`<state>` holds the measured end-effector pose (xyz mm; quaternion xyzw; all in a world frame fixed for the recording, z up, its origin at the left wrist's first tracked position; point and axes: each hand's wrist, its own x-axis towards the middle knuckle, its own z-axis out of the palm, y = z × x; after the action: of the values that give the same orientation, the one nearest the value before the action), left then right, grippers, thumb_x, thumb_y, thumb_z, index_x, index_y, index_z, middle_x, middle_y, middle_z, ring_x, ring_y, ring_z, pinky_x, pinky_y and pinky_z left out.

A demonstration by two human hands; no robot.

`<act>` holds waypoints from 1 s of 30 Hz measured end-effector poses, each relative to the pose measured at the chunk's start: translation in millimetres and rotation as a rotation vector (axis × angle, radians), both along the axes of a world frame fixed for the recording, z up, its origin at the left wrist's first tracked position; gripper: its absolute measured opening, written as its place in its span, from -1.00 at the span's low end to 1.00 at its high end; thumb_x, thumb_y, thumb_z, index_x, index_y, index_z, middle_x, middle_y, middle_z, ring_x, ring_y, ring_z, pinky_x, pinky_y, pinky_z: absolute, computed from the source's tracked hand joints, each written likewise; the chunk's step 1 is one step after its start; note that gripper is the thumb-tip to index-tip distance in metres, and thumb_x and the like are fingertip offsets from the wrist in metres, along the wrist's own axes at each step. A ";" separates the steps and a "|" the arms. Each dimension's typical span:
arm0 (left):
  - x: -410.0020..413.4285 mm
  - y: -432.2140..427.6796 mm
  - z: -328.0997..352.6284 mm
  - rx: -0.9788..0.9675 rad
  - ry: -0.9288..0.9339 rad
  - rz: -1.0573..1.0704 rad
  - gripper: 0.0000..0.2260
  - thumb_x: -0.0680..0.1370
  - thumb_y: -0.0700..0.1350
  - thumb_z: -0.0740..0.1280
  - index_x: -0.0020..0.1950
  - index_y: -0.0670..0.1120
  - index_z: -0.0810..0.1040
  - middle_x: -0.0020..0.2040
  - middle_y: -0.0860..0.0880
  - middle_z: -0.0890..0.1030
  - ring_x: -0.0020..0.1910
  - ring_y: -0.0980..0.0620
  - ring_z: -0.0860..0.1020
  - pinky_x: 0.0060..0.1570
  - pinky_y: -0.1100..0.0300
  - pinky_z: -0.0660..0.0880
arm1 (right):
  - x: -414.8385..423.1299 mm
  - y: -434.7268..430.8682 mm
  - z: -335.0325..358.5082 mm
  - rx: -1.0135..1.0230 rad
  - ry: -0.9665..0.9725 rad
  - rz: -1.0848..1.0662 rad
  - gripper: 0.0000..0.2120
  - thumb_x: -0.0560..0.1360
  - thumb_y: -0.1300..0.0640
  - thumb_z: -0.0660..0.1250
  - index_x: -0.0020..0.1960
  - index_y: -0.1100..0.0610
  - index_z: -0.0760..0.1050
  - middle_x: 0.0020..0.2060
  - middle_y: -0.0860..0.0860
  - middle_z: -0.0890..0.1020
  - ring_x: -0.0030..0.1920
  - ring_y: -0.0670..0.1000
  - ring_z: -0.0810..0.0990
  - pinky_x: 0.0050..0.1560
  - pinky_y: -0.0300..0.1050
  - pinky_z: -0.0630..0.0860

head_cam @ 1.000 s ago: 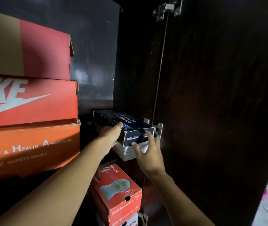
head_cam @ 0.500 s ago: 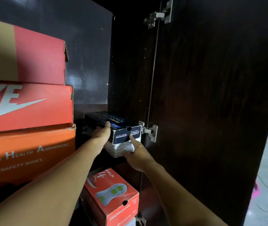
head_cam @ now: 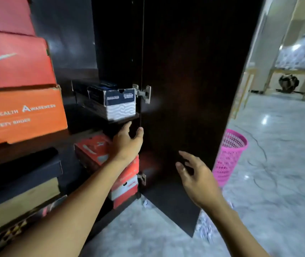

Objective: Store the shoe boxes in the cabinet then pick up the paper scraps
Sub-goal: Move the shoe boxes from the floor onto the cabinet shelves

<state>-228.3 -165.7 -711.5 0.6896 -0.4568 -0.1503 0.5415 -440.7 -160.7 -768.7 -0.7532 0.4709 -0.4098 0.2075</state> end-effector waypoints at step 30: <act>-439.8 149.3 -292.3 0.946 0.069 -1.045 -0.46 0.43 0.50 0.08 -0.06 0.06 0.45 -0.09 0.08 0.52 -0.08 -0.01 0.56 0.12 0.01 0.47 | -389.1 257.0 -208.6 0.658 -0.135 -0.964 -0.16 0.51 -0.11 0.39 0.61 0.01 -0.02 0.56 0.05 0.08 0.43 0.20 0.35 0.30 0.09 0.38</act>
<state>-668.1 -16.4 -1003.8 0.5363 -0.5964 -0.5947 0.0546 -829.8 96.3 -977.3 -0.3221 0.8486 -0.3371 0.2501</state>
